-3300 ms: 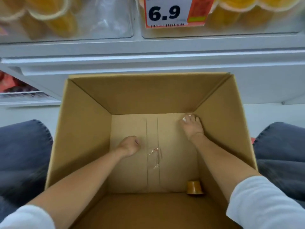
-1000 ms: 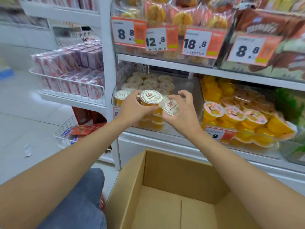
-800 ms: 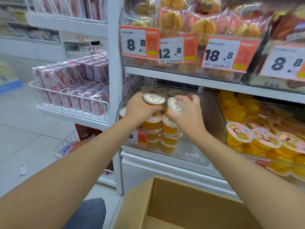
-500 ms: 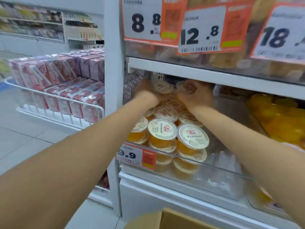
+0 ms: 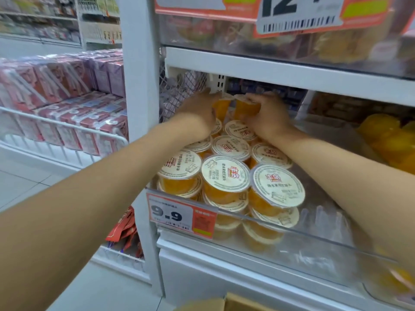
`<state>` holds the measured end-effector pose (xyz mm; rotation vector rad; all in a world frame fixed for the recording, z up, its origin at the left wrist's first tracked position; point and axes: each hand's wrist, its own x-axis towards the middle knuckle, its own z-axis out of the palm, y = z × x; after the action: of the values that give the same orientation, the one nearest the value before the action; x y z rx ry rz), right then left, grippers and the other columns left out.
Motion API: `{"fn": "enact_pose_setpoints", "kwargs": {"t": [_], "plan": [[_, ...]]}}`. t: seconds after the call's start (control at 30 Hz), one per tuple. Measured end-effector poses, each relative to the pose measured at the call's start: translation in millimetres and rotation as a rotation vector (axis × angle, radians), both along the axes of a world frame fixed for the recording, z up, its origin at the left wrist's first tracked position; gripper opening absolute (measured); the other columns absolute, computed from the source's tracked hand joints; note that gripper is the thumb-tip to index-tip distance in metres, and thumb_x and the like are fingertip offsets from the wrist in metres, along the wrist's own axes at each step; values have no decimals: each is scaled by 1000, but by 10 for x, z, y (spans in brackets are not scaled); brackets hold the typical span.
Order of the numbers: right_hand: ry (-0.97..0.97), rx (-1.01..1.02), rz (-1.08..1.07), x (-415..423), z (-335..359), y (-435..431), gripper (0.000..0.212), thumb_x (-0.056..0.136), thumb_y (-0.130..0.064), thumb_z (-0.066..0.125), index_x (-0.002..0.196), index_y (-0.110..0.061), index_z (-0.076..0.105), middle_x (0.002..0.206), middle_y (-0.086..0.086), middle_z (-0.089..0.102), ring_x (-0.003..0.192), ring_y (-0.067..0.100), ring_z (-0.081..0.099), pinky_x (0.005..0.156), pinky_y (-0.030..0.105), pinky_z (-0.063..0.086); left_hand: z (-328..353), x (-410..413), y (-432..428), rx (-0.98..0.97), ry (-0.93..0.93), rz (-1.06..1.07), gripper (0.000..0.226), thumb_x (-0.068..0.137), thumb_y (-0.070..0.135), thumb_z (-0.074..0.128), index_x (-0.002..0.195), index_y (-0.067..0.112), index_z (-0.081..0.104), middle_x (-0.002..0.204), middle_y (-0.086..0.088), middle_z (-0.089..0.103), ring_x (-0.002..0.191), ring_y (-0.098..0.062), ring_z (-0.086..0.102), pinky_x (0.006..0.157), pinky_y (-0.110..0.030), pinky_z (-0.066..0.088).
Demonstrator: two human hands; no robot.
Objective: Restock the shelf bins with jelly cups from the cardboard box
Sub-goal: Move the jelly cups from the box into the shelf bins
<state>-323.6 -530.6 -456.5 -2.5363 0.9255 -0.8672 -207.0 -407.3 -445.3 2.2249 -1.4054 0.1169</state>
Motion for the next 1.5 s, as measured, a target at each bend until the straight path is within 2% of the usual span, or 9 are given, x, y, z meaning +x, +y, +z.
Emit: {"fn": "enact_pose_setpoints", "kwargs": {"t": [0.23,0.67,0.8,0.93,1.07,1.2,1.3,1.4,1.5], "plan": [[192,5,-35,55,-14,-69,68,94,-40,52,153,-29,21,160,6,14,146,31,16,118,46,20,-38,26,-68,191,-37,-39,62,104,40,26,155,24,-6,160,1,-19,148,-24,-13,120,-49,6],[250,-55,-37,-168,29,115,63,100,-46,39,154,-32,9,162,4,4,149,28,4,120,49,8,41,-130,108,217,33,-55,66,103,47,25,153,27,-14,159,-1,-23,147,-21,-13,119,-42,4],[209,-54,-64,-484,59,437,52,101,-42,37,151,-33,25,161,2,15,148,27,12,120,42,13,-36,-263,491,222,-29,-170,63,103,47,21,155,19,-1,161,-6,-11,149,-21,-10,122,-40,-2],[135,101,50,-958,74,909,30,98,-48,40,117,-33,57,129,1,56,123,23,47,97,30,35,-155,-422,871,294,-96,-193,65,99,56,21,153,20,22,156,-11,26,144,-27,23,118,-46,19],[382,18,-39,-1075,-86,1105,60,92,-66,32,144,-38,34,153,8,32,138,30,30,112,48,22,-162,-493,909,384,-184,-157,62,98,57,19,150,25,27,155,-10,28,144,-24,22,118,-48,15],[410,99,-61,-1028,-173,1095,61,95,-63,28,149,-35,26,156,12,24,142,32,22,114,49,15,-146,-498,891,406,-186,-141,60,99,55,23,151,24,24,159,-10,22,147,-25,15,119,-46,9],[370,75,-79,-1070,-138,1130,58,96,-60,28,147,-33,32,153,13,30,140,31,24,113,48,14,-118,-580,939,275,-177,-140,58,100,50,31,148,19,34,152,-10,36,142,-25,28,117,-46,13],[210,-54,-101,-1269,-109,1268,47,98,-44,39,138,-23,48,142,10,43,133,28,32,110,42,21,-82,-859,1055,41,-262,-119,42,98,42,43,128,16,55,125,-7,57,118,-25,50,100,-42,38],[72,-153,-119,-1619,-150,1456,26,92,-23,52,111,-13,66,115,7,58,110,27,49,95,38,35,-137,-1331,1267,-103,-195,-111,15,93,29,48,92,19,60,92,-1,61,86,-22,55,71,-37,45]]}}
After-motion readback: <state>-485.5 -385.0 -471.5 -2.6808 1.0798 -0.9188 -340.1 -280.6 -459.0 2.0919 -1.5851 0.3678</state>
